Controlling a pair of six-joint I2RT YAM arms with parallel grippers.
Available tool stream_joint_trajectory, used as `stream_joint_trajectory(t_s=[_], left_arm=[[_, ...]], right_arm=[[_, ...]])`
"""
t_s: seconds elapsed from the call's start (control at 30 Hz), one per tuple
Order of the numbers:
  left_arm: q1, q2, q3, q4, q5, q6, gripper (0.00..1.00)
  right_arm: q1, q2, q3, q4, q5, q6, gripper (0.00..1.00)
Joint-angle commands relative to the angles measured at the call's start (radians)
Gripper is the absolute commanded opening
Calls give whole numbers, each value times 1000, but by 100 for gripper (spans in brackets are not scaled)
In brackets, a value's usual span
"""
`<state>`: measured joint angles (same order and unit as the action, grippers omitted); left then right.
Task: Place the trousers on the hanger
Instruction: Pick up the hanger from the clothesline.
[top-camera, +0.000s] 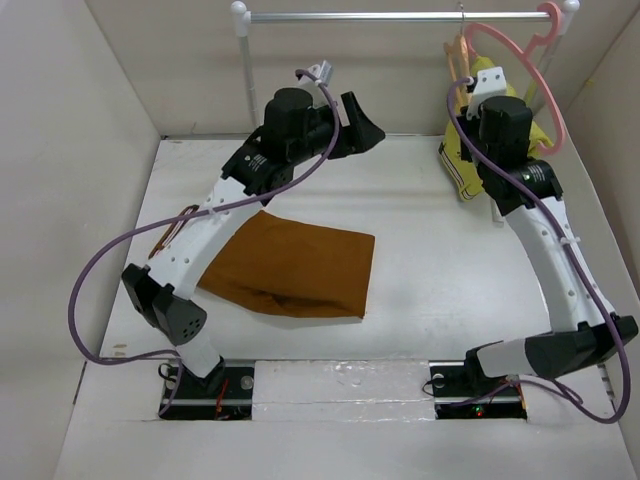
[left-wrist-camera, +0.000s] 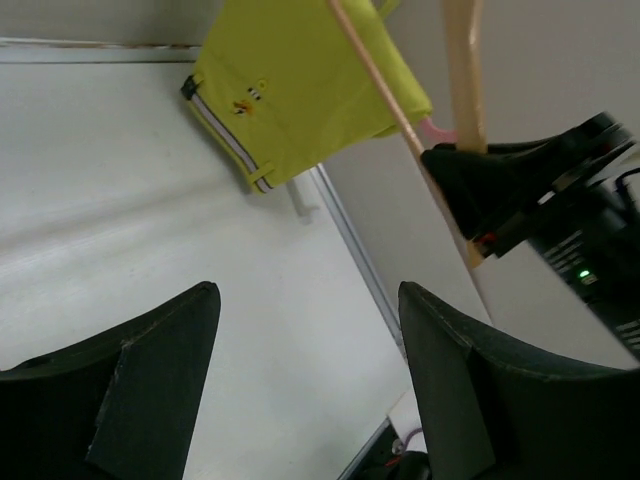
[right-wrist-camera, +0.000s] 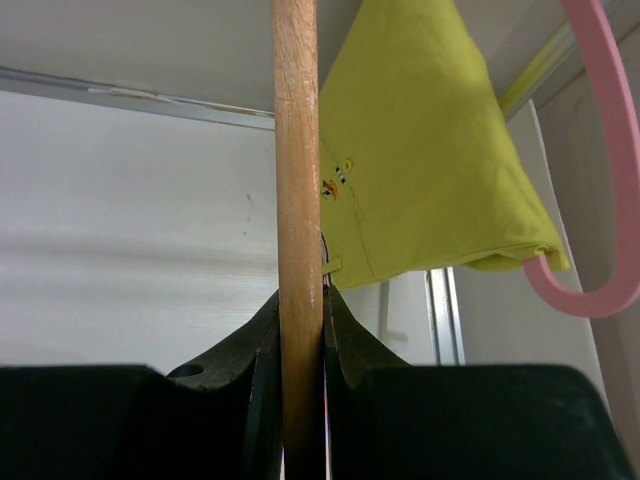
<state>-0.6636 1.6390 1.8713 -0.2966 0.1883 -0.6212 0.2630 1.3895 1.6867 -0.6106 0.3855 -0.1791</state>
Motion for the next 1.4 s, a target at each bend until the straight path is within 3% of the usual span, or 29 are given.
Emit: stream_joint_trajectory(t_s=[0.0, 0.13, 0.37, 0.6, 0.8, 0.9, 1.0, 1.03, 1.1, 1.13, 1.2, 1.23, 1.3, 1.33, 1.37], left_arm=[[-11, 44, 101, 14, 82, -35, 69], [-36, 111, 221, -6, 76, -29, 71], [-68, 205, 293, 7, 40, -23, 74], [-77, 246, 252, 39, 16, -32, 75], [-87, 243, 183, 34, -85, -25, 72], [-87, 248, 152, 19, -128, -25, 65], [-87, 252, 157, -15, -165, -14, 42], [-87, 248, 143, -12, -168, -14, 29], [-87, 248, 143, -21, -168, -15, 24], [-87, 248, 144, -27, -167, -17, 10], [-87, 255, 144, -45, -152, -18, 0], [-87, 255, 138, -52, -139, -25, 0], [-87, 236, 109, -39, -125, -25, 0], [-87, 220, 44, -21, -115, -31, 0], [-87, 200, -1, 0, -115, -38, 0]], right_arm=[[16, -88, -91, 135, 61, -40, 0], [45, -164, -202, 149, 27, -48, 0], [179, -265, -340, 123, -19, -40, 0], [298, -287, -403, 95, 15, 24, 0], [407, -256, -426, 55, 113, 73, 0], [436, -262, -447, 63, 142, 87, 0], [459, -241, -437, 22, 223, 113, 0], [475, -221, -429, -19, 257, 122, 0], [495, -215, -435, -23, 288, 119, 0], [495, -208, -433, -53, 312, 134, 0], [507, -198, -433, -87, 328, 161, 1], [516, -201, -450, -98, 325, 168, 18], [525, -221, -469, -109, 276, 176, 38], [525, -234, -479, -101, 230, 178, 57], [525, -251, -504, -101, 184, 178, 64]])
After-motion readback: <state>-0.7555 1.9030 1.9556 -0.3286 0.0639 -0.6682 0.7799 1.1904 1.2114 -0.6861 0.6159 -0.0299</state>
